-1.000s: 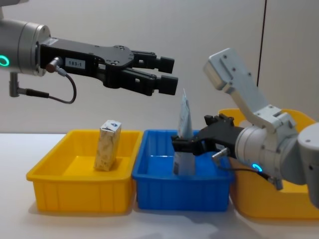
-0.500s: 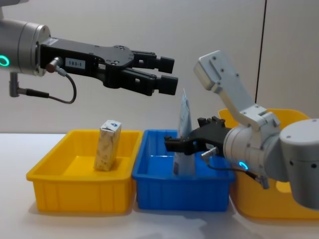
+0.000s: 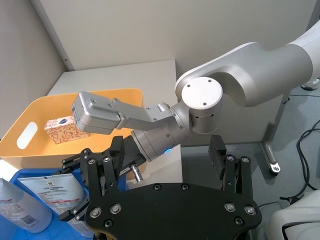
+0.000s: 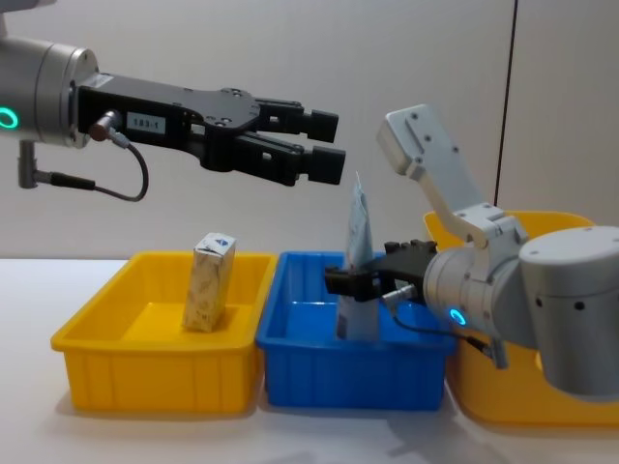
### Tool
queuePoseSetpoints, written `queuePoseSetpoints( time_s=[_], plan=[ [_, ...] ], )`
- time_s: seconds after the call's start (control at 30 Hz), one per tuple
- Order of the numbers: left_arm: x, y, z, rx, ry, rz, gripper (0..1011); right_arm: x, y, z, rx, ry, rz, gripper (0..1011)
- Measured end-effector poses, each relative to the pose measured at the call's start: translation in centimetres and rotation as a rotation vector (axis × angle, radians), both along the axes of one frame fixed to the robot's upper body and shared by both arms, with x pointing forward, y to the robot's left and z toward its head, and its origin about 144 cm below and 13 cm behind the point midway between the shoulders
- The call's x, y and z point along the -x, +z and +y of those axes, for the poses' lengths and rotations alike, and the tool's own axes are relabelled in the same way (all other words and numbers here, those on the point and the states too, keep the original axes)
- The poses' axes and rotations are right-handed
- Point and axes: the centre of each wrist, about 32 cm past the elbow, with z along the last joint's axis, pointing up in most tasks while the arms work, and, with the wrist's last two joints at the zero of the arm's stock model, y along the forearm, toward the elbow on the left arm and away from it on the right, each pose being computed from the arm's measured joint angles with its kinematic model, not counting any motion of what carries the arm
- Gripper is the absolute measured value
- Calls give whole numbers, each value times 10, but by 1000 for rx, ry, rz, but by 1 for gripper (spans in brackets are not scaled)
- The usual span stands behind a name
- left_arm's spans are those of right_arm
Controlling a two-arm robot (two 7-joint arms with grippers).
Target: Bimanual collaborative sorting of washing and personal care products
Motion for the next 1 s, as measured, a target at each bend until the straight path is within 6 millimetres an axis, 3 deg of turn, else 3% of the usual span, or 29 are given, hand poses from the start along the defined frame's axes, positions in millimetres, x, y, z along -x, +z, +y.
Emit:
queuePoseSetpoints(
  time_s=[0.7, 1.0],
  plan=[
    [0, 0, 0, 0, 0, 0, 1001, 4, 7, 4, -41, -10, 40, 262],
    [0, 0, 0, 0, 0, 0, 1001, 8, 9, 5, -46, -7, 40, 186]
  ],
)
